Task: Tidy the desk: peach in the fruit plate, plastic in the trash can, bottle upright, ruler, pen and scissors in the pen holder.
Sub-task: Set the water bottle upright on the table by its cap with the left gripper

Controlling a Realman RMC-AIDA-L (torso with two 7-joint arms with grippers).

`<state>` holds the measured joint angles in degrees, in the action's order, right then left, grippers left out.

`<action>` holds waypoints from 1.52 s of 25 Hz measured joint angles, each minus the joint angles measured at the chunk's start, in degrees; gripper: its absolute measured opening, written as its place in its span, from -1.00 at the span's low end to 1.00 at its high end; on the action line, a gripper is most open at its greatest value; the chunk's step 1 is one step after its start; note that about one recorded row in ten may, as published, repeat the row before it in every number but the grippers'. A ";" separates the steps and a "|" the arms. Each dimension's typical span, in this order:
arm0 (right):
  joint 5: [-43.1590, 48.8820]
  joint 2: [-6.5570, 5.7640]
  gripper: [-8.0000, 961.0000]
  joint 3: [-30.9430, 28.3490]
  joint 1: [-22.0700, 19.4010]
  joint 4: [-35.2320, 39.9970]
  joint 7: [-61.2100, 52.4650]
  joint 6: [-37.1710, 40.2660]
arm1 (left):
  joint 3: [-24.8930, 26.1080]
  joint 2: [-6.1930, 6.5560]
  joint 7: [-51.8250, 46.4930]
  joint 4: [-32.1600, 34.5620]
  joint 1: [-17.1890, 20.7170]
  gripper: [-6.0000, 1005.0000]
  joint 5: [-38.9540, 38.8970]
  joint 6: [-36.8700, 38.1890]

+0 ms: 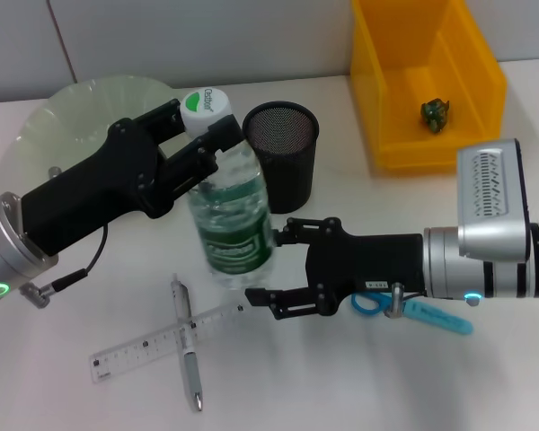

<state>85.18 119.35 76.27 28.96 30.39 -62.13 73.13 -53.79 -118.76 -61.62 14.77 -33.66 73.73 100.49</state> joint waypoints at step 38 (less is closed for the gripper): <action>-7.60 -0.19 0.68 -12.62 -6.56 1.49 4.08 2.99 | 3.82 0.28 8.80 4.57 7.83 0.06 -0.60 -7.43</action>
<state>77.58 119.16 63.65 22.40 31.88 -58.05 76.11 -49.97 -118.47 -52.82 19.34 -25.83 73.12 93.06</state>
